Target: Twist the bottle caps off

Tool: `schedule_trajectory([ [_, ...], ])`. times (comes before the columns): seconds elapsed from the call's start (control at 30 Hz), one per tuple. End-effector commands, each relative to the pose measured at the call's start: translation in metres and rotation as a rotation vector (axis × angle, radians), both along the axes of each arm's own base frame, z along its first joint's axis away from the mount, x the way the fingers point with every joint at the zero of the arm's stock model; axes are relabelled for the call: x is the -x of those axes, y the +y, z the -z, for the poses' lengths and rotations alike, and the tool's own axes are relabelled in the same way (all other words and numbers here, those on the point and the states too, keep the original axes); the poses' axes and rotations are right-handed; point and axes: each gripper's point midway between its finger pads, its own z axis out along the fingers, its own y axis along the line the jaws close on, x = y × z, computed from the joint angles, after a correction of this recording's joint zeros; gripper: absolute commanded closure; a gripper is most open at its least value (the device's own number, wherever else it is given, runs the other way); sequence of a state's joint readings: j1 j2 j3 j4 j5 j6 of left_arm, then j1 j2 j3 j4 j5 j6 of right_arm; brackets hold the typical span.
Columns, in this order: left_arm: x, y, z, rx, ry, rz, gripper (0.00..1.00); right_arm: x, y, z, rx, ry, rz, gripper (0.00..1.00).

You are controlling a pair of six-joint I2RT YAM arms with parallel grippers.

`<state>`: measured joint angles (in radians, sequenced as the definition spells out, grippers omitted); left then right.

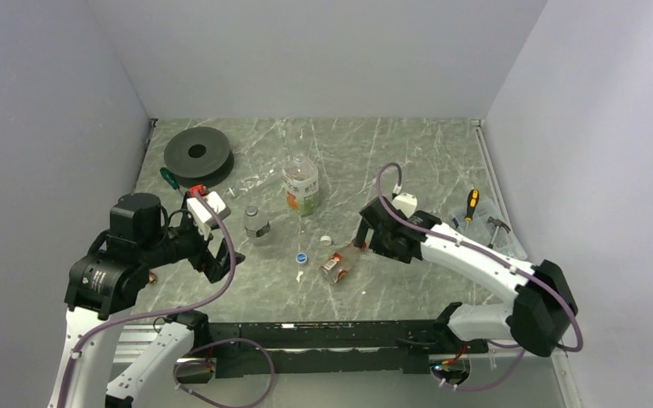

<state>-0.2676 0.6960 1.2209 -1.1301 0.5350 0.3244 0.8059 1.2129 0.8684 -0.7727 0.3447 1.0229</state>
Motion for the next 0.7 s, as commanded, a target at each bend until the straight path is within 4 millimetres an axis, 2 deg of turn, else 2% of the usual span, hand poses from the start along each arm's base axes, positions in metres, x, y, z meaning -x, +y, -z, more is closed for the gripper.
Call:
schedule_trajectory([
  [0.0, 0.003, -0.004, -0.003, 0.008, -0.015, 0.045, 0.01, -0.038, -0.006, 0.002, -0.033, -0.069, 0.141, 0.00],
  [0.2, 0.006, -0.003, -0.004, -0.008, -0.017, 0.061, 0.01, -0.062, 0.006, 0.007, -0.124, -0.043, 0.262, 0.00],
  [0.5, 0.008, -0.005, -0.003, -0.004, -0.014, 0.075, 0.01, -0.064, 0.041, 0.037, -0.116, 0.061, 0.263, 0.00],
  [0.67, 0.007, -0.007, -0.003, 0.003, -0.014, 0.086, 0.01, -0.067, 0.050, 0.050, -0.090, 0.070, 0.285, 0.04],
])
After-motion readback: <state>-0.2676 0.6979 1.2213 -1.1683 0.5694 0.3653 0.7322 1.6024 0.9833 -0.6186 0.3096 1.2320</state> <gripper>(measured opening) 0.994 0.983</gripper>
